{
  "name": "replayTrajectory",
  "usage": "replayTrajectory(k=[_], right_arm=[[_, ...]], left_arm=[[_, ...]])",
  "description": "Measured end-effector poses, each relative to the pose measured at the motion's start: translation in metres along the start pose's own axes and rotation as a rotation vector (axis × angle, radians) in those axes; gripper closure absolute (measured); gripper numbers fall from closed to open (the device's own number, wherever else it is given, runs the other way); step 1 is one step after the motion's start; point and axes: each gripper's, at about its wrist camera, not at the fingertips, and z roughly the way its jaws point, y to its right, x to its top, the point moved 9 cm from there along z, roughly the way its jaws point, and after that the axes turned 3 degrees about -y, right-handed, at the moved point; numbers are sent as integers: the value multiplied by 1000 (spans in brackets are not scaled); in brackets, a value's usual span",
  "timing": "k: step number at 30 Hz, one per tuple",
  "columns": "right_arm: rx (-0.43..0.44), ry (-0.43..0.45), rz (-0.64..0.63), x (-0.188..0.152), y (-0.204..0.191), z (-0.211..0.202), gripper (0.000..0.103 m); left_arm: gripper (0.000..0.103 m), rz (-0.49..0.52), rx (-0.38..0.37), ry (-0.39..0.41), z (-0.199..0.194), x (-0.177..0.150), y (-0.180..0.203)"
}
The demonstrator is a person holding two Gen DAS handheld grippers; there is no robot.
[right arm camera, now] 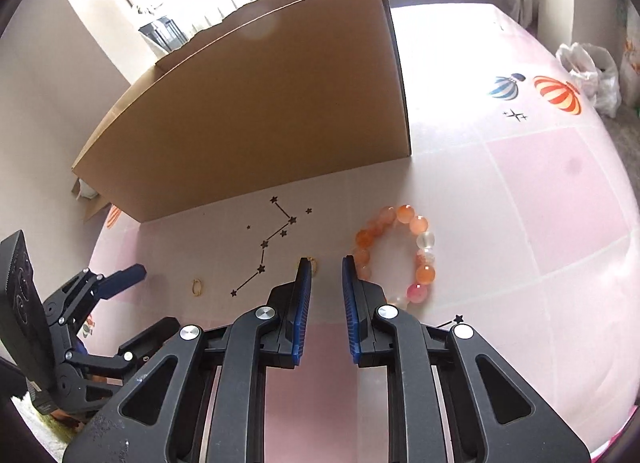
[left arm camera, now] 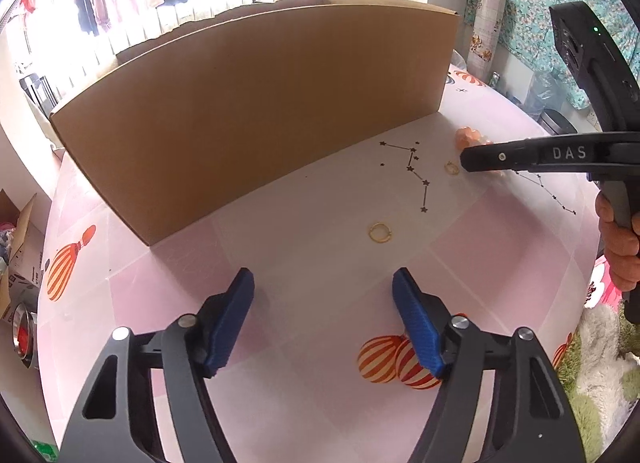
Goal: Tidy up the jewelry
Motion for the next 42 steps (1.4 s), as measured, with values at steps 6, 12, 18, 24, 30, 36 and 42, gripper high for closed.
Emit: replayTrajectory(k=[6,12,18,24,30,36,42], right_arm=[[-4,25,-25,-5,-3,-7,86],[3,31,-40,-11,-2,-6,86],[17,38,-36,-13,-7,-18,86],[24,41,-39,-16,4,-27,86],[23,40,-39,-16,4,-27,86],[-9,36,-77,-16,-2,-24,86],[-67,35,-138,-12,-8,-19,82]], left_arm=[[57,-9,-48,14,5,18,17],[79,35,-46,-5,13,21,29],[86,51,-21,-12,15,23,32],[91,77,-14,-1,18,26,36],[92,84,-5,6,18,25,38],[93,76,8,3,13,20,36],[93,65,13,0,11,17,32]])
